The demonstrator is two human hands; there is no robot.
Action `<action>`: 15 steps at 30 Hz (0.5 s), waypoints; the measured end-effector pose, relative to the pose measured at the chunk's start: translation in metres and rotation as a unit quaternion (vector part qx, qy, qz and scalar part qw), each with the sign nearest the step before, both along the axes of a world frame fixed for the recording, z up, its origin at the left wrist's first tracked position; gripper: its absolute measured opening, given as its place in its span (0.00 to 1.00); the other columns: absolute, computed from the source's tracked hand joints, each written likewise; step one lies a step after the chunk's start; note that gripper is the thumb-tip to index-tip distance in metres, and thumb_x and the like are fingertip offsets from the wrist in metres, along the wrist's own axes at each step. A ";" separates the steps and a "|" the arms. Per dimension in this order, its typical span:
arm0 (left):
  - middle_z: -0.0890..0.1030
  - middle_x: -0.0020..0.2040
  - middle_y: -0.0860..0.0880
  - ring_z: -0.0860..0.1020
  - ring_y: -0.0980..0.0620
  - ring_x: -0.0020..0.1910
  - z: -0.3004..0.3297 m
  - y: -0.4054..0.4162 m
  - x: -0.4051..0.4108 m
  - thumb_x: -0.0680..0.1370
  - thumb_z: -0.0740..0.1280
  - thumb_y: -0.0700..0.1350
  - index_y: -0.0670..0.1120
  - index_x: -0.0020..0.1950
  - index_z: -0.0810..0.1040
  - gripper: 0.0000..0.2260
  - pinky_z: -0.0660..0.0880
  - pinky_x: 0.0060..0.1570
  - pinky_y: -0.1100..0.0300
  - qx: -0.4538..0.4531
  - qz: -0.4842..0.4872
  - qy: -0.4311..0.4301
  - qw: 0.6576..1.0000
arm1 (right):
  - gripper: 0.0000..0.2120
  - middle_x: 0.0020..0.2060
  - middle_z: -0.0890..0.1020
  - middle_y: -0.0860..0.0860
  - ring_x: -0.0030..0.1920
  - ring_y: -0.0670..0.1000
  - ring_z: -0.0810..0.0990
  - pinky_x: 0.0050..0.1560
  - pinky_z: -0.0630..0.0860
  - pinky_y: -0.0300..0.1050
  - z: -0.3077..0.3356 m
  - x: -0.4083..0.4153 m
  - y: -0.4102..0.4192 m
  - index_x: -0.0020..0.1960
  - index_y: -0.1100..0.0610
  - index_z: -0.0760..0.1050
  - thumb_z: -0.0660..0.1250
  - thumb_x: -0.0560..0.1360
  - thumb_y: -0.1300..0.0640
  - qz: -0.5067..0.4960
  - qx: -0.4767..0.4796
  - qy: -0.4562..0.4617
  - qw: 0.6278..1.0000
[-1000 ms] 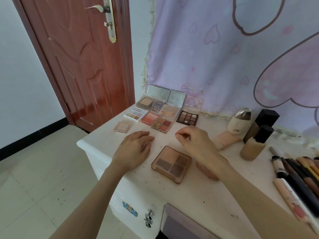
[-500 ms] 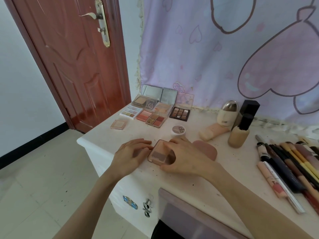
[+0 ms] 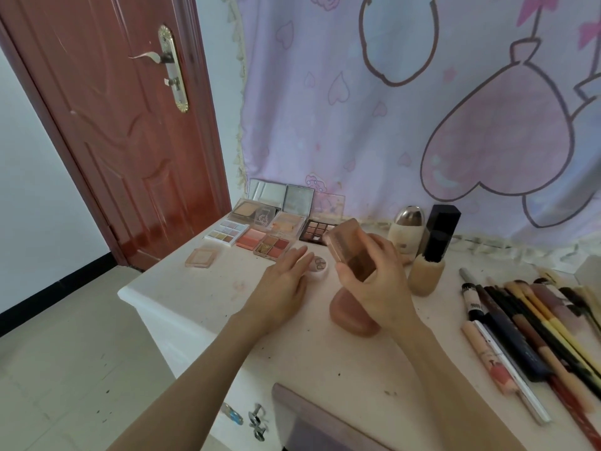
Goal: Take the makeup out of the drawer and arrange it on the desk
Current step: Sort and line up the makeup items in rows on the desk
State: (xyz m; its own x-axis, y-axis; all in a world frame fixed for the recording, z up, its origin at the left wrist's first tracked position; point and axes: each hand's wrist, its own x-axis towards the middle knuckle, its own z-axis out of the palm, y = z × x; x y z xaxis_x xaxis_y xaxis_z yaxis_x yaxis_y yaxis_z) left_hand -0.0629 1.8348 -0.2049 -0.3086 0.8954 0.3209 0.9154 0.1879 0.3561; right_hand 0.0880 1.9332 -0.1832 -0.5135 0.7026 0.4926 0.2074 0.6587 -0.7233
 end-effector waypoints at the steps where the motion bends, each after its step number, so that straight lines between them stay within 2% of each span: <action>1: 0.61 0.74 0.46 0.58 0.47 0.74 0.001 0.007 0.000 0.81 0.56 0.41 0.44 0.73 0.62 0.20 0.56 0.70 0.55 -0.013 -0.008 0.017 1.000 | 0.33 0.57 0.67 0.43 0.60 0.44 0.65 0.61 0.57 0.31 -0.002 0.001 0.003 0.69 0.51 0.68 0.67 0.66 0.44 -0.001 0.014 -0.001 1.000; 3: 0.66 0.72 0.45 0.63 0.46 0.71 0.002 0.013 0.000 0.80 0.57 0.41 0.43 0.71 0.67 0.18 0.60 0.68 0.55 -0.016 -0.026 0.028 0.999 | 0.33 0.57 0.67 0.43 0.60 0.43 0.65 0.59 0.53 0.23 -0.003 0.002 0.007 0.70 0.52 0.68 0.66 0.66 0.44 -0.005 0.012 0.006 1.000; 5: 0.70 0.69 0.45 0.69 0.47 0.67 0.000 0.009 0.002 0.80 0.59 0.40 0.43 0.68 0.71 0.16 0.63 0.66 0.59 0.010 -0.029 0.003 1.000 | 0.32 0.57 0.67 0.43 0.59 0.43 0.65 0.56 0.52 0.19 -0.006 0.003 0.012 0.70 0.51 0.67 0.68 0.68 0.45 -0.014 -0.012 0.016 1.000; 8: 0.71 0.67 0.47 0.70 0.48 0.66 -0.009 -0.008 0.009 0.78 0.60 0.38 0.45 0.66 0.73 0.16 0.61 0.64 0.64 0.044 -0.034 -0.017 0.998 | 0.29 0.56 0.69 0.44 0.58 0.44 0.67 0.55 0.60 0.25 -0.011 0.004 0.016 0.69 0.49 0.67 0.69 0.70 0.47 -0.012 -0.057 0.027 0.998; 11: 0.71 0.67 0.51 0.67 0.54 0.65 -0.013 -0.016 0.017 0.78 0.61 0.38 0.49 0.66 0.74 0.17 0.58 0.63 0.70 0.053 -0.047 -0.054 0.996 | 0.29 0.55 0.71 0.45 0.59 0.47 0.69 0.58 0.64 0.34 -0.012 0.002 0.015 0.68 0.49 0.69 0.68 0.69 0.45 -0.002 -0.085 0.041 0.996; 13: 0.71 0.66 0.52 0.67 0.58 0.62 -0.013 -0.018 0.022 0.78 0.63 0.39 0.50 0.65 0.75 0.17 0.56 0.59 0.78 0.053 -0.048 -0.071 0.995 | 0.29 0.54 0.70 0.43 0.59 0.47 0.69 0.56 0.64 0.34 -0.014 0.002 0.013 0.67 0.49 0.69 0.68 0.68 0.43 0.000 -0.079 0.038 0.996; 15: 0.72 0.65 0.52 0.69 0.58 0.62 -0.011 -0.019 0.025 0.77 0.64 0.38 0.51 0.63 0.76 0.16 0.56 0.57 0.81 0.057 -0.049 -0.080 0.994 | 0.28 0.52 0.71 0.42 0.57 0.46 0.70 0.53 0.63 0.31 -0.014 0.002 0.009 0.65 0.47 0.70 0.66 0.67 0.41 0.001 -0.072 0.037 0.997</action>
State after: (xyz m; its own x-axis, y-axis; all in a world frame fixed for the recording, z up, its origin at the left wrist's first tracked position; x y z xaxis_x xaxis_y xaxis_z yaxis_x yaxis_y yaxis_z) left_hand -0.0384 1.8157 -0.2163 -0.2758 0.8849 0.3754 0.8578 0.0503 0.5116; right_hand 0.0900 1.9425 -0.1973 -0.4811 0.7671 0.4243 0.1476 0.5480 -0.8234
